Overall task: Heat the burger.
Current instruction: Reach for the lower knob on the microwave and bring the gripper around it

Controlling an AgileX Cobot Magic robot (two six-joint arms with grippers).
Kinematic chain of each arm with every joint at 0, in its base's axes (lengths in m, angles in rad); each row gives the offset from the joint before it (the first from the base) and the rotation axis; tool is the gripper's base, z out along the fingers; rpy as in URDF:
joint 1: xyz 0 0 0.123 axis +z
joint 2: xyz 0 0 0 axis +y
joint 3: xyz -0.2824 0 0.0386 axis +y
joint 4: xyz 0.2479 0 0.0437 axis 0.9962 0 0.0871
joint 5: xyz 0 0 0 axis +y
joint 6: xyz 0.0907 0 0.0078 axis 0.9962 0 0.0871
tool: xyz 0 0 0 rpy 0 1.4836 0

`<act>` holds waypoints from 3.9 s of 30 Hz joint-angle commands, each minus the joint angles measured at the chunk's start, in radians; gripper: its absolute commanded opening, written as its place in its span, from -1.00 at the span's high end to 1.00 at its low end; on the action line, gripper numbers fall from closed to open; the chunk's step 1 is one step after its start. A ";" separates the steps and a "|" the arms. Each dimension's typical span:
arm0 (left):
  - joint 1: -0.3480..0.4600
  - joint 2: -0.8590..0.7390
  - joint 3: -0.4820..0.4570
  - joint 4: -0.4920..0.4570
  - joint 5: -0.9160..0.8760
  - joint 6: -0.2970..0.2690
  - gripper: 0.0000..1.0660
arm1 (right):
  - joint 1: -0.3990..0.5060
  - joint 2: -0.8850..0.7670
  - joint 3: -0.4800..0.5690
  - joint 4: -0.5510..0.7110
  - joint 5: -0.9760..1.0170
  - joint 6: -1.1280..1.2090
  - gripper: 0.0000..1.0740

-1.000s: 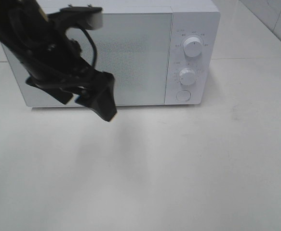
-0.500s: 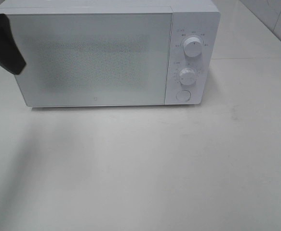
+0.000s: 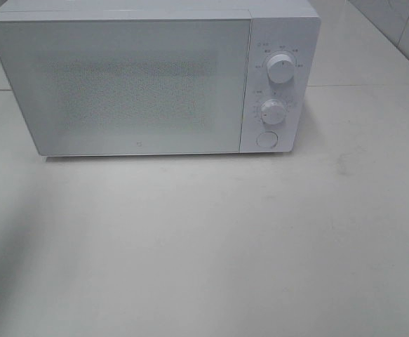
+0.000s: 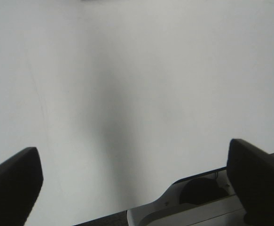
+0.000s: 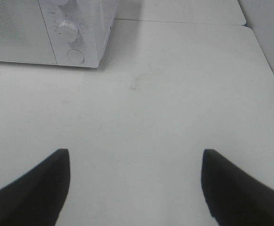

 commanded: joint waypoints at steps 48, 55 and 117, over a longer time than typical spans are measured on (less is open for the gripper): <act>0.005 -1.195 0.603 0.086 -0.139 -0.113 -0.88 | -0.005 -0.030 0.003 0.001 -0.001 0.000 -0.40; 0.005 -1.195 0.605 0.083 -0.140 -0.113 -0.88 | -0.005 -0.027 0.003 0.001 -0.001 0.000 -0.40; 0.005 -1.194 0.606 0.083 -0.139 -0.113 -0.88 | -0.005 -0.011 -0.018 0.001 -0.035 0.002 -0.40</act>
